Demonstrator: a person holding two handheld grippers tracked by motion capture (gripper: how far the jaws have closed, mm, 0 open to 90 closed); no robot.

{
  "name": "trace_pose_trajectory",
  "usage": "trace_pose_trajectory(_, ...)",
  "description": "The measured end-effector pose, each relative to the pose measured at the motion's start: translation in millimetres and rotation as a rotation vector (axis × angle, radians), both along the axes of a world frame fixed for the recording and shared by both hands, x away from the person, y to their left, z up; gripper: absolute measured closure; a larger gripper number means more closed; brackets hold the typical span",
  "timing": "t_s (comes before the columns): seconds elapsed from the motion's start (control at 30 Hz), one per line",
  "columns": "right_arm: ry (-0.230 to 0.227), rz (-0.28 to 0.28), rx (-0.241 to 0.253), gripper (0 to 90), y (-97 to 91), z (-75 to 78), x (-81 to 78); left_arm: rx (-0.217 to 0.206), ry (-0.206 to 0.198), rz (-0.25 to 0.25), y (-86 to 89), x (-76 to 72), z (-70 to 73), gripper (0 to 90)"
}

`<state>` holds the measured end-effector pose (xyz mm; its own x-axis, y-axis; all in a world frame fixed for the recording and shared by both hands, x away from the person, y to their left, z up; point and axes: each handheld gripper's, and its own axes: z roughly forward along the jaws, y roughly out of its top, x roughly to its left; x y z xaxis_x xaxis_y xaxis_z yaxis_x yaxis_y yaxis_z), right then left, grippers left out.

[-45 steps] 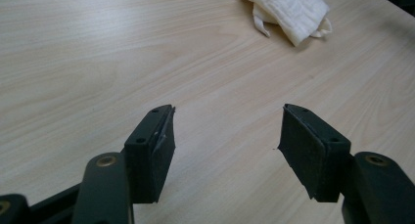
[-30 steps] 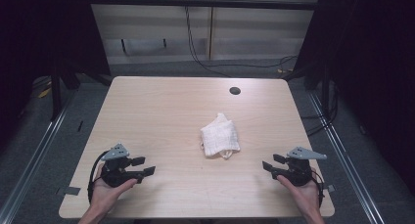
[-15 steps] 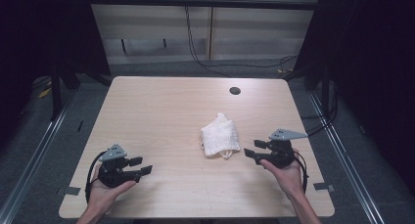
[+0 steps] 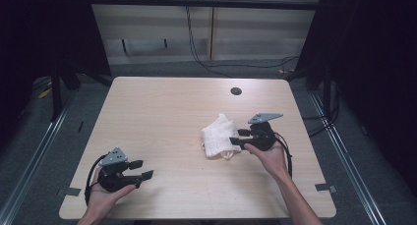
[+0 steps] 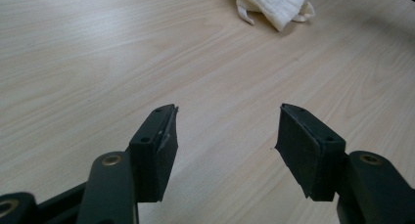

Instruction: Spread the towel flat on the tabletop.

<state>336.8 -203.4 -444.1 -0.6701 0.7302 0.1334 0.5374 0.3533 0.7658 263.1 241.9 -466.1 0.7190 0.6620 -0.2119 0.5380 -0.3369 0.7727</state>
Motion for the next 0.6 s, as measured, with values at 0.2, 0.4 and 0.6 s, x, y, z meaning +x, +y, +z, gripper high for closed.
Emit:
trace_pose_trajectory(0.2, 0.031, 0.023, -0.034, 54.1, 13.7, -11.4, 19.8, -0.001, 0.008, -0.003, -0.1, 1.5, -0.6, 40.0)
trace_pose_trajectory(0.4, 0.069, 0.024, -0.057, 46.8, 20.9, -25.8, 33.1, 0.002, 0.007, -0.008, -1.3, 1.1, -0.9, 39.9)
trace_pose_trajectory(0.6, 0.083, 0.025, -0.059, 46.2, 24.1, -38.8, 39.4, 0.018, 0.01, -0.015, -1.3, 2.5, -1.8, 39.3)
